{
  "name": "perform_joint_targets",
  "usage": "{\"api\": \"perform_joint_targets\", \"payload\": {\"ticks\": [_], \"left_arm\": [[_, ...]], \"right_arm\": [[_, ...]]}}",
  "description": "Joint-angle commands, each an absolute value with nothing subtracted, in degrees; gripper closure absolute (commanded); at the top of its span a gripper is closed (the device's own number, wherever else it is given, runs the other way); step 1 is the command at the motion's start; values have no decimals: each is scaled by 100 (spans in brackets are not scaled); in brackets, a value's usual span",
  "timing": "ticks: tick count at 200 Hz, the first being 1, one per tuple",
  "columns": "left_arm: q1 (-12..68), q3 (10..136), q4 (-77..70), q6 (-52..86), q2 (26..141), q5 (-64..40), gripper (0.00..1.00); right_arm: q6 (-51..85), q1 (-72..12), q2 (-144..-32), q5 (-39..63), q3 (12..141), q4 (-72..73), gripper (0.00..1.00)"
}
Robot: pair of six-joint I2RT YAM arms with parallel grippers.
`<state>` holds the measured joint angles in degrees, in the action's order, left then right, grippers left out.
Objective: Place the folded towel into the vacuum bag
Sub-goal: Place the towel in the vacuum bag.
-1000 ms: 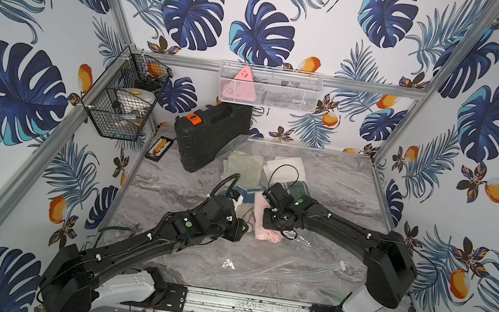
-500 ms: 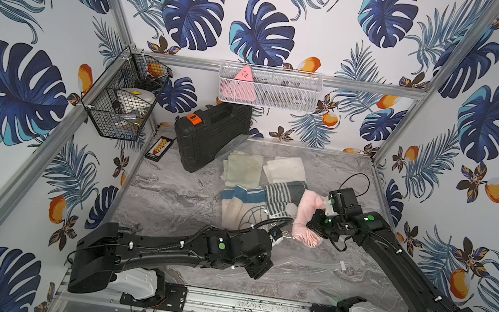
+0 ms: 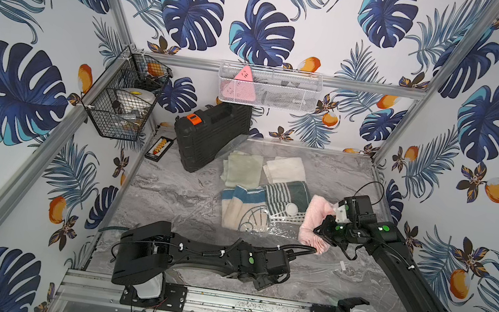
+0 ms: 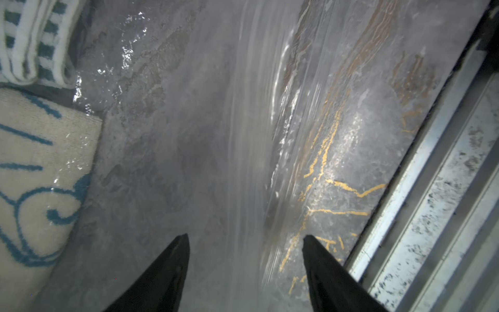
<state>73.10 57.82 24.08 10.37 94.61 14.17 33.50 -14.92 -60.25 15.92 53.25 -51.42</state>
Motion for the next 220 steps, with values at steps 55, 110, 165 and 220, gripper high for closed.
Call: {"api": "perform_joint_targets", "payload": {"ticks": [55,110,165,220], "left_arm": [[6843,6002,1327,911,9452,1549,89],[6025,6567,1379,1204,9325,571,100],[5968,6594,1316,1336,8858,80,100],[5980,6361,1179,1569,8475,-167,100]], "right_arm": [[4514,-1971,-4786,1923,4430,-5728,99],[6387,-4598,-4497,1074,3881,-4808,100],[7215,-5742,-5758,622,3504,-3188,100],[7633,-4085,-5626,932,2887,-2214,98]]}}
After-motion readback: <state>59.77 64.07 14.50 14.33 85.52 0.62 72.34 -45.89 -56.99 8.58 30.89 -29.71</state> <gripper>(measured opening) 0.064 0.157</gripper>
